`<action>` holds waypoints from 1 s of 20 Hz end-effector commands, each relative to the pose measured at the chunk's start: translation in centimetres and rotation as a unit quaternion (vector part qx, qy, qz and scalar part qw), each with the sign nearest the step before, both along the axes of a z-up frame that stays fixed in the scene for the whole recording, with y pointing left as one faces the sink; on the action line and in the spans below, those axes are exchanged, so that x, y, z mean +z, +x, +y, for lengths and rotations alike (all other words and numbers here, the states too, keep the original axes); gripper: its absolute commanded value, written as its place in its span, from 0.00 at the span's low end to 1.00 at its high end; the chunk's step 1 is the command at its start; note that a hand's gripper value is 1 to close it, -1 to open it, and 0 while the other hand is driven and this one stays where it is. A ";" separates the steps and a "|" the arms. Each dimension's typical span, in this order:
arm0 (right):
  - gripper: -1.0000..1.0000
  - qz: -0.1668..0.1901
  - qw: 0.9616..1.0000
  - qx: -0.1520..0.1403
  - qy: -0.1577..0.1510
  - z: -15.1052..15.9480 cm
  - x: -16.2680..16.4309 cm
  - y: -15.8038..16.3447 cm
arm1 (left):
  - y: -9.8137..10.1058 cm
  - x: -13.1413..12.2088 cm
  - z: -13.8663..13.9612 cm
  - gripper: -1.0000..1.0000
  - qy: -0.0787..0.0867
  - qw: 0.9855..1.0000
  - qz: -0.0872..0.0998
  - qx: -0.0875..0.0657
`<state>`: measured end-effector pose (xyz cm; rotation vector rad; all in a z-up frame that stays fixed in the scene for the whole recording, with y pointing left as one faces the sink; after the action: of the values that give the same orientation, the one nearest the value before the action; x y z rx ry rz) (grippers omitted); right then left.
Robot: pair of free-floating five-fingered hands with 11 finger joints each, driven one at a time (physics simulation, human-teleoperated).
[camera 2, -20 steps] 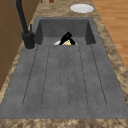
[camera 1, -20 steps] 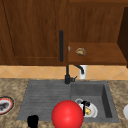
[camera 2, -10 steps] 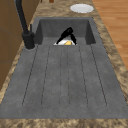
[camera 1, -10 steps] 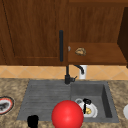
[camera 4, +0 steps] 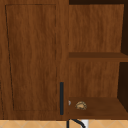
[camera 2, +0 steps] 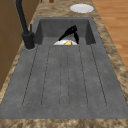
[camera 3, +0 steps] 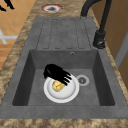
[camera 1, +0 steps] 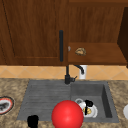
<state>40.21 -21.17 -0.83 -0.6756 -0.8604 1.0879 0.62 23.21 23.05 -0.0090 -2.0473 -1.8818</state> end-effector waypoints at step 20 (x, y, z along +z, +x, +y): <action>0.00 -0.033 0.999 -0.007 -0.004 -0.6 -5.4 0.8 | 0.0 0.0 0.0 0.50 0.000 1.000 0.000 0.000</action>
<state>41.67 -21.23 -5.36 -0.7067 -0.8863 1.0747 0.62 23.21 23.05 -0.0090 -2.0473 -1.8818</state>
